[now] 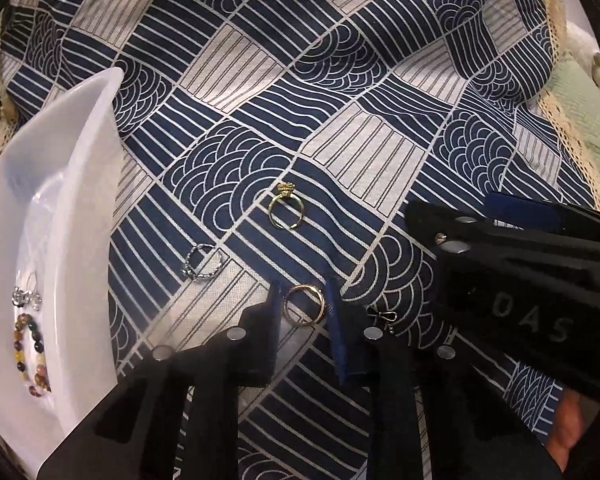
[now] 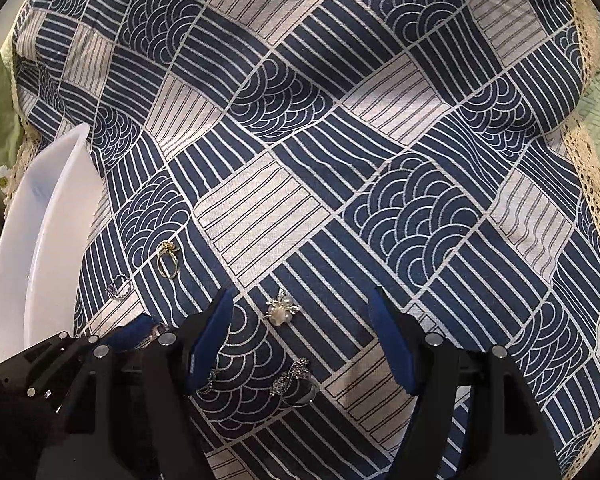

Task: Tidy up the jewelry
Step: 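Grasp the gold ring with the left tool while the right tool grasps a silver pendant, then lower the ring and pendant into the white tray and open both tools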

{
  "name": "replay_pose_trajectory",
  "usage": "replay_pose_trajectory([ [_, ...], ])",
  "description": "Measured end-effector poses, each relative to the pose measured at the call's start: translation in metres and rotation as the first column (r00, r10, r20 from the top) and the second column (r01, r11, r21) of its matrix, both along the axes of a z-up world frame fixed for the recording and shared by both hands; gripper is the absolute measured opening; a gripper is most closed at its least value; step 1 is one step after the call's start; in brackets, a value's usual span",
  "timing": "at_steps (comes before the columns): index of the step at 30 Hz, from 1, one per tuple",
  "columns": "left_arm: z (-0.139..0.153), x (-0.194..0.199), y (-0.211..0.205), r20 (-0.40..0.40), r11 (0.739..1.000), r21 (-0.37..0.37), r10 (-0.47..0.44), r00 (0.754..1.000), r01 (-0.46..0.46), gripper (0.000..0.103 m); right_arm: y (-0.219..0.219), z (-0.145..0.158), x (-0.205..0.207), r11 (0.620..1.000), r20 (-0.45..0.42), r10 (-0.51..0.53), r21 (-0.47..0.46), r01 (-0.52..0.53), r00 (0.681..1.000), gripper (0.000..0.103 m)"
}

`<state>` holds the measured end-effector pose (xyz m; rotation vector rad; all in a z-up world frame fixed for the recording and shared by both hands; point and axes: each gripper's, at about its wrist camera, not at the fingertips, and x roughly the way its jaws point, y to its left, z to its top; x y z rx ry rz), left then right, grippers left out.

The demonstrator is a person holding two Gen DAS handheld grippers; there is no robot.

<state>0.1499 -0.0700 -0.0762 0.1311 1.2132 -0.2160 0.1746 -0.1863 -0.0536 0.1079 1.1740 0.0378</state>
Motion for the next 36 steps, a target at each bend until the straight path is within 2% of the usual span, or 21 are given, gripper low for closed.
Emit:
replay_pose_trajectory([
  [4,0.000,0.001,0.003,-0.011,1.000,-0.025,0.007,1.000,-0.007,0.020,0.006,-0.006,0.002,1.000,-0.015,0.016,-0.002,-0.016,1.000,0.059],
  [8,0.002,0.002,0.010,-0.022,0.999,-0.045,0.018,1.000,-0.019,0.020,0.010,-0.008,0.004,0.999,-0.004,0.037,-0.011,-0.037,0.999,0.055],
  [11,0.003,0.003,0.013,-0.025,0.999,-0.047,0.019,1.000,-0.020,0.020,0.012,-0.012,0.006,0.999,-0.005,0.043,-0.014,-0.043,0.999,0.048],
  [15,0.009,0.000,0.018,-0.025,0.999,-0.047,0.020,0.999,-0.021,0.020,0.013,-0.013,0.009,0.998,-0.004,0.043,-0.034,-0.043,0.999,0.033],
  [18,0.014,-0.001,0.021,-0.018,0.999,-0.047,0.026,0.999,-0.027,0.020,0.008,-0.013,0.011,0.999,-0.013,0.035,-0.004,-0.035,0.999,0.022],
  [24,0.020,-0.001,0.024,-0.016,0.997,-0.063,0.034,0.999,-0.034,0.020,0.004,-0.009,0.007,0.999,-0.016,0.033,0.020,-0.033,0.999,0.020],
  [28,0.036,-0.004,0.026,-0.005,0.995,-0.098,0.027,1.000,-0.027,0.020,-0.002,0.014,0.000,0.998,0.025,0.026,0.059,-0.028,0.999,0.020],
  [33,0.092,-0.017,0.049,0.067,0.984,-0.176,0.026,0.997,-0.014,0.020,0.007,0.060,-0.017,0.990,0.120,0.054,0.122,-0.069,0.991,0.020],
  [36,0.120,-0.022,0.071,0.113,0.981,-0.193,0.050,0.992,-0.027,0.020,0.035,0.090,-0.033,0.980,0.187,0.110,0.146,-0.139,0.976,0.020],
])
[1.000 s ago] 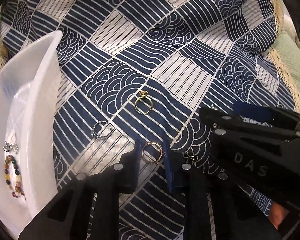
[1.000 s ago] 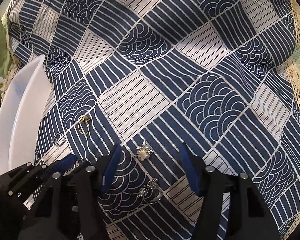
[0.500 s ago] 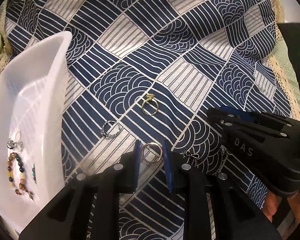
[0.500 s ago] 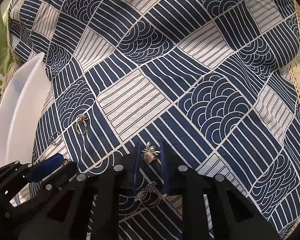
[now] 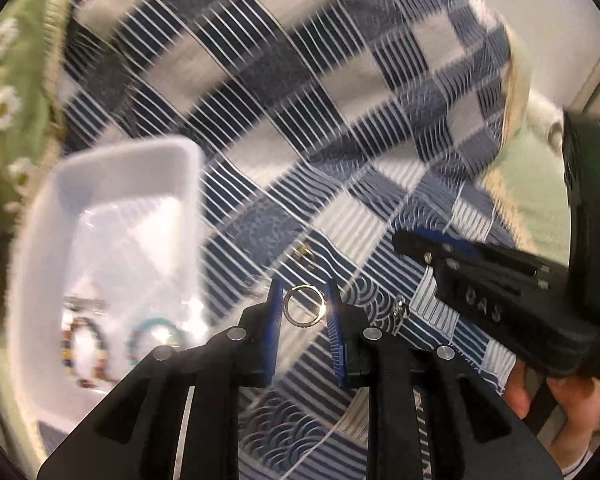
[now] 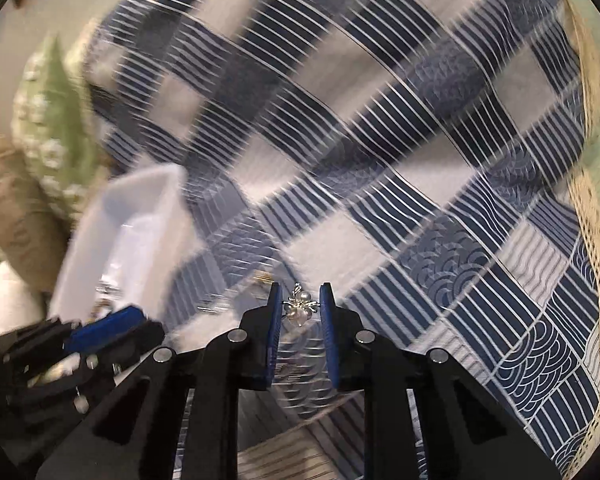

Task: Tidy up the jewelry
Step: 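Lower the ring and pendant into the white tray and open both tools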

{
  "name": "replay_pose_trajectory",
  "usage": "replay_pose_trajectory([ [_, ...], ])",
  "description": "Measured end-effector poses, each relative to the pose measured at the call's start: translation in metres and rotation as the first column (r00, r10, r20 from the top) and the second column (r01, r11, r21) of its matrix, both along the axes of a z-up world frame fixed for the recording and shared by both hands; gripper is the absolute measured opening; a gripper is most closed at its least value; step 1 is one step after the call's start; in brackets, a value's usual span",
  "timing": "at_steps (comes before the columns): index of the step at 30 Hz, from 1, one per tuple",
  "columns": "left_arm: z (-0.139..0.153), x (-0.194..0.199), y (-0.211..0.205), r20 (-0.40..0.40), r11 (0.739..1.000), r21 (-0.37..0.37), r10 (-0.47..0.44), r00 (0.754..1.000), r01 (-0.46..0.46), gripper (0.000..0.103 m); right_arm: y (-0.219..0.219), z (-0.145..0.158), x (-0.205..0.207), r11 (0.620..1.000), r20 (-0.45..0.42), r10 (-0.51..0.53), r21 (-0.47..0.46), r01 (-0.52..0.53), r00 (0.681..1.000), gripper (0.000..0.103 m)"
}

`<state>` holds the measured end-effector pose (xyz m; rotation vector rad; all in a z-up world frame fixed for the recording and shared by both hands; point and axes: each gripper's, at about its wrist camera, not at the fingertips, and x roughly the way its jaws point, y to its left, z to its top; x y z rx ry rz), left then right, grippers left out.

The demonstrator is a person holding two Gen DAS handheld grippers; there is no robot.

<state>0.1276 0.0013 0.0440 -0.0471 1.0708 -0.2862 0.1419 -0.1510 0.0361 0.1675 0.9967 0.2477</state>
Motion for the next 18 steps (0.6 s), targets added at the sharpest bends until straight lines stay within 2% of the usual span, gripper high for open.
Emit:
replay_pose_trajectory([
  [4,0.024,-0.006,0.051,0.069,0.996,0.031,0.084,0.994,-0.086,0.020,0.054,0.017,-0.007,0.995,0.029,0.098,0.027,-0.099,0.995,0.020],
  [7,0.020,-0.006,0.091,0.100,0.976,0.091,0.189,0.977,-0.198,0.020,0.097,0.012,-0.013,0.987,0.021,0.163,0.008,-0.163,0.986,0.020],
  [13,-0.022,0.013,0.150,0.007,0.952,0.157,0.264,0.965,-0.261,0.020,0.173,-0.023,-0.007,0.957,-0.033,0.267,-0.109,-0.269,0.963,0.020],
  [18,-0.050,0.027,0.165,-0.056,0.953,0.195,0.247,0.967,-0.232,0.020,0.207,-0.039,0.002,0.936,-0.048,0.309,-0.164,-0.312,0.950,0.020],
])
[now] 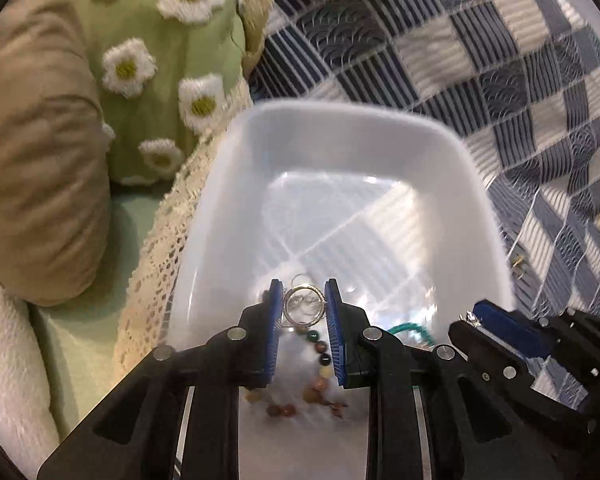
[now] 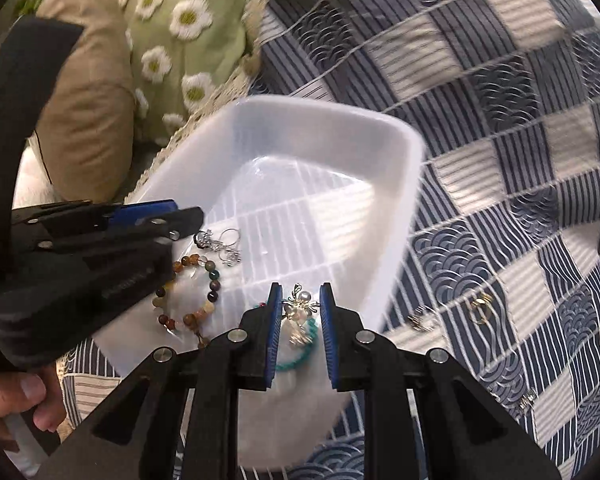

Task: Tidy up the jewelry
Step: 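Lower the ring and pendant into the white tray and open both tools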

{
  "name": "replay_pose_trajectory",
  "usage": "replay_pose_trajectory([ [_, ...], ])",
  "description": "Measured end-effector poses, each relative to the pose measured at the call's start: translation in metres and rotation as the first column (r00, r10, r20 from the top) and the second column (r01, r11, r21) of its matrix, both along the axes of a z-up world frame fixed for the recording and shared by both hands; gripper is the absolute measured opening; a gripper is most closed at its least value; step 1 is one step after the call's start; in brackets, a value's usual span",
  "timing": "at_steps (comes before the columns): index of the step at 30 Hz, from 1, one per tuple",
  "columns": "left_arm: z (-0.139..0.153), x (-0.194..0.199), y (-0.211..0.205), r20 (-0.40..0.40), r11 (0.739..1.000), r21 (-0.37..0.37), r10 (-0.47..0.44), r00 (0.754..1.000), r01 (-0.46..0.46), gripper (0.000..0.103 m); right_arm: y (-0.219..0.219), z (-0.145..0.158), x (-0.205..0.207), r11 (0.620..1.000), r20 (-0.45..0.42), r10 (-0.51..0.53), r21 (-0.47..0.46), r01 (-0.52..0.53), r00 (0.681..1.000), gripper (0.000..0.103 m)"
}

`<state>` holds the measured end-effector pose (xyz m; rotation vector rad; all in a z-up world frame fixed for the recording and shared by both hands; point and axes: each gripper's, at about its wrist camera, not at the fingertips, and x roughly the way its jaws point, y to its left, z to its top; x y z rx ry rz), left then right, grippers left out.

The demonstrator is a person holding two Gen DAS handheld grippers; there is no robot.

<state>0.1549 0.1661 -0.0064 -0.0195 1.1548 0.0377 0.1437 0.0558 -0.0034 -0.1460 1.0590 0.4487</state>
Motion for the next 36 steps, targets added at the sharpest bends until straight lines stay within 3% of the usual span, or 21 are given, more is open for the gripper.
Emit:
replay_pose_trajectory([
  [2,-0.010,0.003,0.001,-0.036,0.999,-0.024,-0.024,0.999,0.023,0.020,0.009,-0.007,0.000,0.999,0.006,0.022,-0.035,-0.021,1.000,0.020],
  [9,-0.022,0.007,0.000,-0.071,1.000,-0.002,-0.030,0.997,0.030,0.020,0.016,-0.023,-0.006,0.994,0.004,0.067,-0.083,-0.066,0.998,0.019],
  [26,-0.031,0.015,-0.005,-0.080,1.000,0.028,0.001,0.997,0.002,0.022,0.021,-0.018,-0.012,0.991,-0.023,0.092,-0.093,-0.094,0.995,0.026],
  [29,-0.026,0.011,-0.002,-0.061,0.999,0.043,0.008,0.998,-0.005,0.037,0.016,-0.008,-0.014,0.993,-0.013,0.072,-0.093,-0.073,0.997,0.046],
  [35,0.008,0.000,0.002,0.017,1.000,0.012,0.018,1.000,-0.019,0.043,-0.022,0.040,-0.021,0.999,0.025,0.006,-0.041,-0.005,1.000,0.049],
  [36,0.019,-0.006,-0.001,0.043,1.000,0.000,0.011,0.999,-0.011,0.048,-0.033,0.048,-0.023,0.999,0.035,-0.017,-0.032,0.018,0.999,0.052],
])
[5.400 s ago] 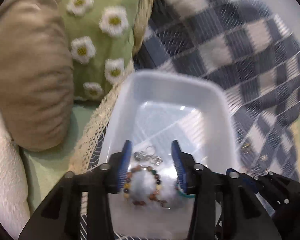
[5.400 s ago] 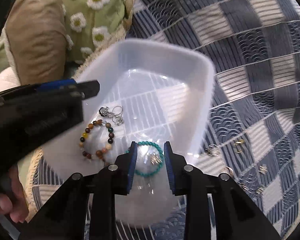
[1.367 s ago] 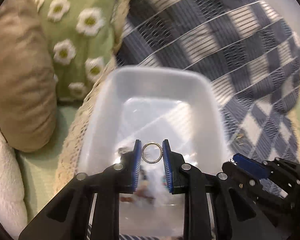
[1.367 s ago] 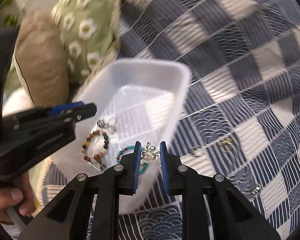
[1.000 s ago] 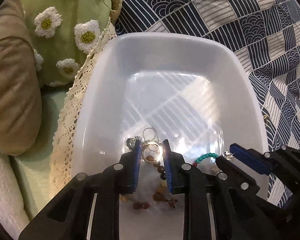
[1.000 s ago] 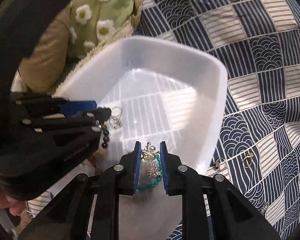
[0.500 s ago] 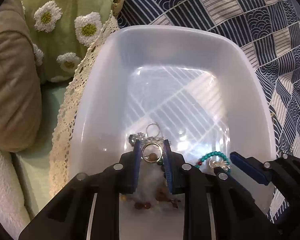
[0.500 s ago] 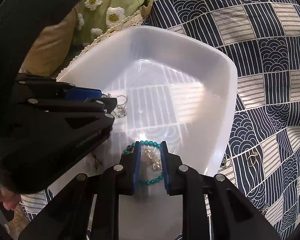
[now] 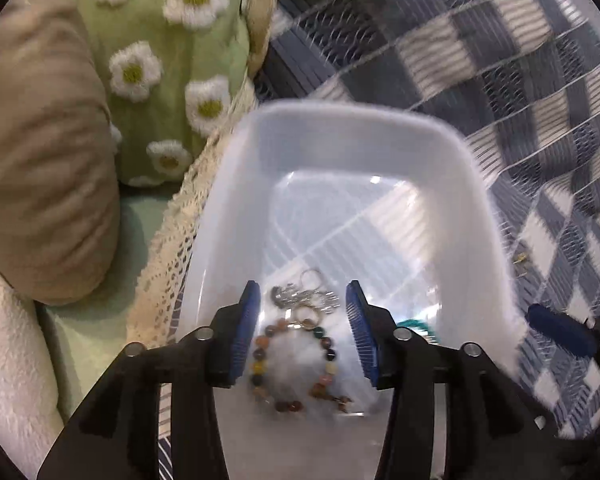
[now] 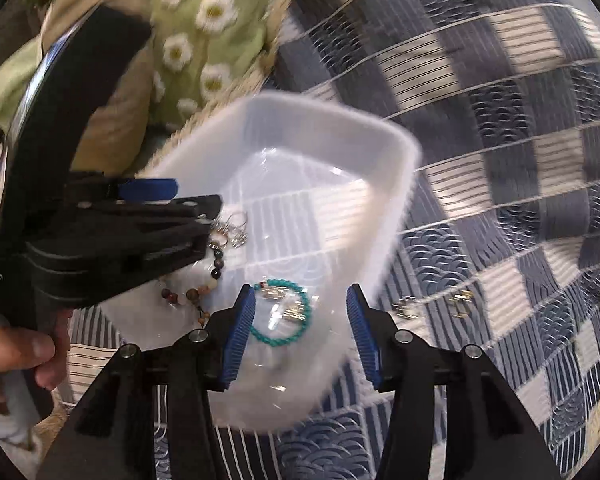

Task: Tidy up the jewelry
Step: 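Lower the ring and pendant into the white tray and open both tools, then grasp a silver ring with the left tool while the right tool grasps another silver ring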

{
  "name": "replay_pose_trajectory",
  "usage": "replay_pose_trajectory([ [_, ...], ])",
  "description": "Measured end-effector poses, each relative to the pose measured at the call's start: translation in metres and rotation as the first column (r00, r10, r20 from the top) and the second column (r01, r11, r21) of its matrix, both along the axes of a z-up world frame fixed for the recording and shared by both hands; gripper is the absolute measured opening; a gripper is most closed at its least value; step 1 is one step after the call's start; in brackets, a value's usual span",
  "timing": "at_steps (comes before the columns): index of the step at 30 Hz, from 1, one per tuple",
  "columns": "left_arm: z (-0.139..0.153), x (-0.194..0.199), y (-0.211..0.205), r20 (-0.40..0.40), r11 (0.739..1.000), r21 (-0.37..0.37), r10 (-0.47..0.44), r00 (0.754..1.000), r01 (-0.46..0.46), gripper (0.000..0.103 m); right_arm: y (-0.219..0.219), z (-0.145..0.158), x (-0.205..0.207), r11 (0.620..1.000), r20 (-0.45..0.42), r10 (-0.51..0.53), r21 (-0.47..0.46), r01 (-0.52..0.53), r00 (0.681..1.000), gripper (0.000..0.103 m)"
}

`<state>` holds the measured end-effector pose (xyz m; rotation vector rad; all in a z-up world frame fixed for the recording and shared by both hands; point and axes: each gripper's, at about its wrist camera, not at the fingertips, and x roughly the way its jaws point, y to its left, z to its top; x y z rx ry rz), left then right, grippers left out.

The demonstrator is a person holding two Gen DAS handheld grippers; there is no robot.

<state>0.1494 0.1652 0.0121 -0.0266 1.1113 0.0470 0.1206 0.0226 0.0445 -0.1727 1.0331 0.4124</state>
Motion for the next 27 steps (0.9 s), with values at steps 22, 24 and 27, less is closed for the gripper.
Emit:
replay_pose_trajectory([
  [22,0.027,-0.059,-0.136,0.089,0.981,-0.086,-0.168,0.982,0.176,0.085,-0.202,-0.071,-0.017,0.921,-0.091,-0.388,-0.064,0.383,0.917,0.058],
  [24,0.024,-0.057,-0.141,0.086,0.980,-0.083,-0.174,0.981,0.181,0.085,-0.202,-0.082,-0.010,0.922,-0.136,-0.387,-0.048,0.384,0.912,0.058],
  [27,0.019,-0.053,-0.148,0.072,0.979,-0.091,-0.178,0.981,0.184,0.085,-0.200,-0.091,-0.004,0.922,-0.140,-0.386,-0.079,0.379,0.912,0.053],
])
